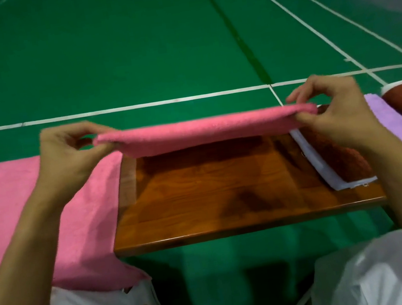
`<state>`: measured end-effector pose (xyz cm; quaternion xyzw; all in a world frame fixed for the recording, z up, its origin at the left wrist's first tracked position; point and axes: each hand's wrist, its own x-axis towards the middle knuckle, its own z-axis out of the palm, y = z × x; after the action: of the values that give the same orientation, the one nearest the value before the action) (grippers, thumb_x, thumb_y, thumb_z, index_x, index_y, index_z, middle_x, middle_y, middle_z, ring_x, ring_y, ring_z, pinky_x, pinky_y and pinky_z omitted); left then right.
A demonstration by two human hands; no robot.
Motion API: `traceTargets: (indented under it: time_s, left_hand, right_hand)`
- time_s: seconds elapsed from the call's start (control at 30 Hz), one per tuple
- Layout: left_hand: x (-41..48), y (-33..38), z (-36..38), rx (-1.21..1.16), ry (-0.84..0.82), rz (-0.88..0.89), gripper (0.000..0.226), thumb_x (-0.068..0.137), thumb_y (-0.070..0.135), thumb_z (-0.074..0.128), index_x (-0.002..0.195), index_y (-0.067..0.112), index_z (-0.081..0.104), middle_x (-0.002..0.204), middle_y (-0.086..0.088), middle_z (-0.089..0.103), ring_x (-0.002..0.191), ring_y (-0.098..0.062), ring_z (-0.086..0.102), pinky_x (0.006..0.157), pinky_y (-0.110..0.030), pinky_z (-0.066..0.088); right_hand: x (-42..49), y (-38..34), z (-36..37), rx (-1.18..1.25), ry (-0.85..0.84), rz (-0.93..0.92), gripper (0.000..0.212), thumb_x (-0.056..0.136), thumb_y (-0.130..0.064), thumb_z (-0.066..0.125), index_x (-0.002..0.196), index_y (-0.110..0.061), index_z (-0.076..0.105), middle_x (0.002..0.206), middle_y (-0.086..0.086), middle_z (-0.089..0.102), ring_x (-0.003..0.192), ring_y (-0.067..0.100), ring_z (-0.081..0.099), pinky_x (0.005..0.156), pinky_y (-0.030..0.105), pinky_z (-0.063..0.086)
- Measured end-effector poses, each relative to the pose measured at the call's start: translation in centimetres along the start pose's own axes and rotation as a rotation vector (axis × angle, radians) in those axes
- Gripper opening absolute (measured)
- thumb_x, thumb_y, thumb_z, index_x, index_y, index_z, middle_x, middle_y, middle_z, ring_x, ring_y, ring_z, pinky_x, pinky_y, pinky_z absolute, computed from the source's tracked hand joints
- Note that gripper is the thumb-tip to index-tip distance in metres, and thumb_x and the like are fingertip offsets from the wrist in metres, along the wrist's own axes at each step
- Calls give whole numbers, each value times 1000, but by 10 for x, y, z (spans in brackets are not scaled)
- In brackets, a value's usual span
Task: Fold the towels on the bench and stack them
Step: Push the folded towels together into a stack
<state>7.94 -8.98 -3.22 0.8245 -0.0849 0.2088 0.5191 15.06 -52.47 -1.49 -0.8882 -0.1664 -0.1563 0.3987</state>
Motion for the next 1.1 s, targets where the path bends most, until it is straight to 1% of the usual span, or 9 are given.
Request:
traceTargets:
  time_s: [0.07,0.17,0.27,0.4,0.5,0.6,0.67,0.73,1.1]
  left_hand:
    - [-9,-5,-8,190,-241,-112,23,73,3,88,83,23,81,82,5,79,79,-15,73,80,-43,59]
    - [-25,-17,-1,450,-639,-321,19,64,27,96,76,31,82,85,16,76,82,-1,66,75,-31,49]
    - [-36,-19,11,389,-798,-416,37,59,58,91,82,31,81,91,15,74,86,-8,67,73,-24,55]
    - [-40,-18,40,432,-452,-239,56,73,79,68,79,24,75,79,9,72,77,-13,62,69,-35,50]
    - [-42,-21,74,608,-261,-45,55,93,71,47,114,26,71,118,6,67,111,-14,56,97,-47,48]
    - [-43,-18,108,673,-294,-37,68,101,61,32,157,24,38,164,4,33,154,-20,25,127,-51,17]
    - [-44,-17,129,722,-346,-30,72,102,62,17,165,27,14,171,6,4,159,-17,-3,128,-44,1]
    - [-48,-24,143,779,-403,-28,71,101,61,6,165,29,1,171,4,-8,158,-18,-15,127,-44,-6]
    - [-55,-60,125,960,-449,-180,73,99,63,-5,163,27,-11,170,-4,-17,157,-24,-19,128,-49,-7]
  right_hand:
    - [-9,1,-4,-70,-262,64,32,72,12,75,72,-18,65,95,-1,74,95,17,71,85,40,59]
    - [-22,3,5,-368,-652,170,30,67,-1,86,72,-23,66,86,-4,71,87,16,67,79,36,56]
    - [-29,3,17,-557,-859,288,27,68,-8,82,80,-25,64,89,-1,66,82,16,64,72,39,58]
    - [-28,4,37,-638,-667,199,17,80,-11,68,94,-21,65,105,4,57,103,24,56,80,34,49]
    - [-31,-4,75,-658,-459,123,34,95,-35,58,124,-17,58,140,12,47,133,34,43,108,47,43]
    - [-43,-22,120,-579,-490,59,67,103,-59,33,158,-21,27,172,4,4,158,27,4,126,55,15]
    - [-51,-26,146,-515,-508,-17,71,104,-61,22,164,-25,8,171,-2,-11,157,21,-14,127,55,2]
    - [-56,-24,163,-474,-529,-71,69,106,-57,20,164,-27,-2,171,-4,-15,156,20,-19,127,55,-3]
    - [-61,9,153,-604,-507,51,72,99,-66,1,162,-35,-9,169,-1,-18,155,24,-21,125,59,-7]
